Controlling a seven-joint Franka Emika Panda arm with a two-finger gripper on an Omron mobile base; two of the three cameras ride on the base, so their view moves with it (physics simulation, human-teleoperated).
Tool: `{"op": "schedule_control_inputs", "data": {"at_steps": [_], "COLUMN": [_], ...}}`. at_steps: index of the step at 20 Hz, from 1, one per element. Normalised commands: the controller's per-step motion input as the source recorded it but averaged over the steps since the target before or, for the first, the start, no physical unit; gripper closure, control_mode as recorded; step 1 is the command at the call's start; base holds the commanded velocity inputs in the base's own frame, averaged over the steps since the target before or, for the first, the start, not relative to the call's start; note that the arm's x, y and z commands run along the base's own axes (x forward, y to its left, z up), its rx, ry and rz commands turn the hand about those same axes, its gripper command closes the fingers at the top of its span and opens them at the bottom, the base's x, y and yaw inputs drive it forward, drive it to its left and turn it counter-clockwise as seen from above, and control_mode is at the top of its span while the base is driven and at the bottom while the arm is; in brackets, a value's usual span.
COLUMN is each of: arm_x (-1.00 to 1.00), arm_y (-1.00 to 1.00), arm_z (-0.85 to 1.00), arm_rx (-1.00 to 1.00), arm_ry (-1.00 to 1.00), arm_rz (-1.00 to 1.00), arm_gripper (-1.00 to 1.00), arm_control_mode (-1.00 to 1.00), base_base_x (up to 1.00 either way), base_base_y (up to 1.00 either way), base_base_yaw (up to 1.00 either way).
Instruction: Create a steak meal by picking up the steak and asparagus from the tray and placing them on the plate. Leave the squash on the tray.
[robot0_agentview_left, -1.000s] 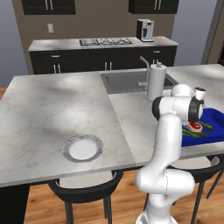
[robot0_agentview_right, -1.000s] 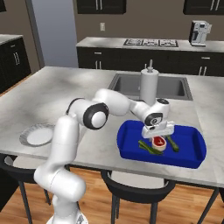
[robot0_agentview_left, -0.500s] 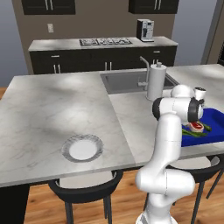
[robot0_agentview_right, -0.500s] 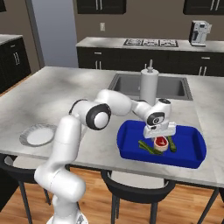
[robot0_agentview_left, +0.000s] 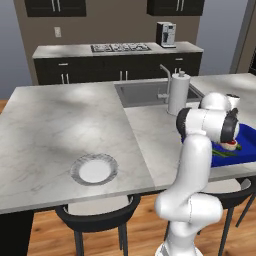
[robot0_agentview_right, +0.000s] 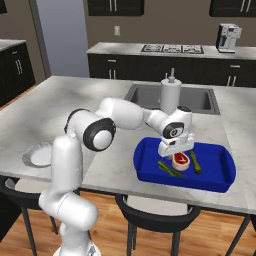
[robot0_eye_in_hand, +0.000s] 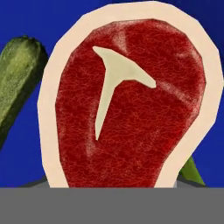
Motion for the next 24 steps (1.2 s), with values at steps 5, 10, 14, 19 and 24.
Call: {"op": "schedule_control_inputs", "data": {"at_steps": [5,10,14,19,24], "arm_x": [-0.5,-0.5,-0.49,-0.35,-0.13], "arm_y": [0.75,0.96,0.83,0.73,0.85], "arm_z": [0.82,0.76,0.78,0.67,0.47], "arm_rx": [-0.14,-0.2,-0.08,0.0,0.0], "arm_ry": [-0.15,-0.08,-0.02,0.0,0.09], "arm_rz": [0.35,0.38,0.42,0.54,0.67], "arm_gripper": [1.0,1.0,1.0,1.0,1.0], "arm_control_mode": [-1.0,-1.0,-1.0,-1.0,-1.0], "base_base_x": [0.0,0.0,0.0,0.0,0.0], "base_base_y": [0.0,0.0,0.0,0.0,0.0], "base_base_yaw": [0.0,0.0,0.0,0.0,0.0]}}
